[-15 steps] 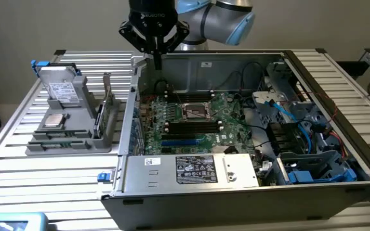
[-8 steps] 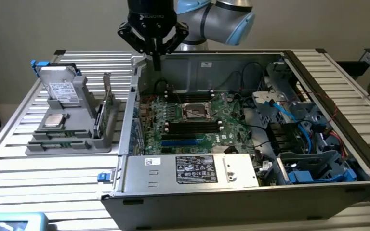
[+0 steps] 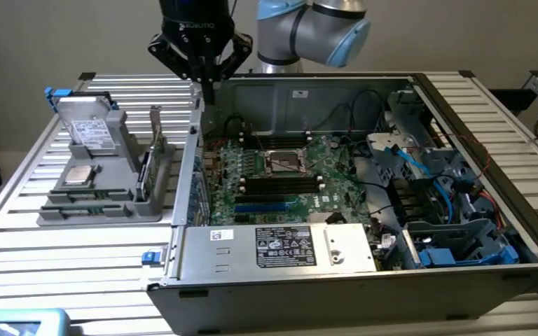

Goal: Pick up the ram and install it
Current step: 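Reach for the ram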

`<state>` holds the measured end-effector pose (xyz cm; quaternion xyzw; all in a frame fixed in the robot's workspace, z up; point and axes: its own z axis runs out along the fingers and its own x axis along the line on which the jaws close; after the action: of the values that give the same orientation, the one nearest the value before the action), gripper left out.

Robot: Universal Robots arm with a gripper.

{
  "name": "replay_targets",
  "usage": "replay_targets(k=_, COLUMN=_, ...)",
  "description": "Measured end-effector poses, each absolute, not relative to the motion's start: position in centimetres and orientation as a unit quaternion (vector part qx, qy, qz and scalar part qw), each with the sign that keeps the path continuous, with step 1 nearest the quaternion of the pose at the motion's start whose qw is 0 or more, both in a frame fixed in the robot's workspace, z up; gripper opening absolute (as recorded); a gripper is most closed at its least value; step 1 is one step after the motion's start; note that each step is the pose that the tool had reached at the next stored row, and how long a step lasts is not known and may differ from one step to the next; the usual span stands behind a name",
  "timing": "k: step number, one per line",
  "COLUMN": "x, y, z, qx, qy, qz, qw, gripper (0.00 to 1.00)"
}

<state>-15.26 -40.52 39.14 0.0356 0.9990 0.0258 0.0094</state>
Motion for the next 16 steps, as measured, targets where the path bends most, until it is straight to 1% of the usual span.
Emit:
replay_targets(k=11, x=-20.2, y=-40.6, z=38.9, qx=0.036, qy=0.999, qz=0.026, qw=0.009, gripper=0.11)
replay_targets(k=16, x=-22.5, y=-41.1, z=38.4, qx=0.036, qy=0.999, qz=0.026, qw=0.009, gripper=0.11)
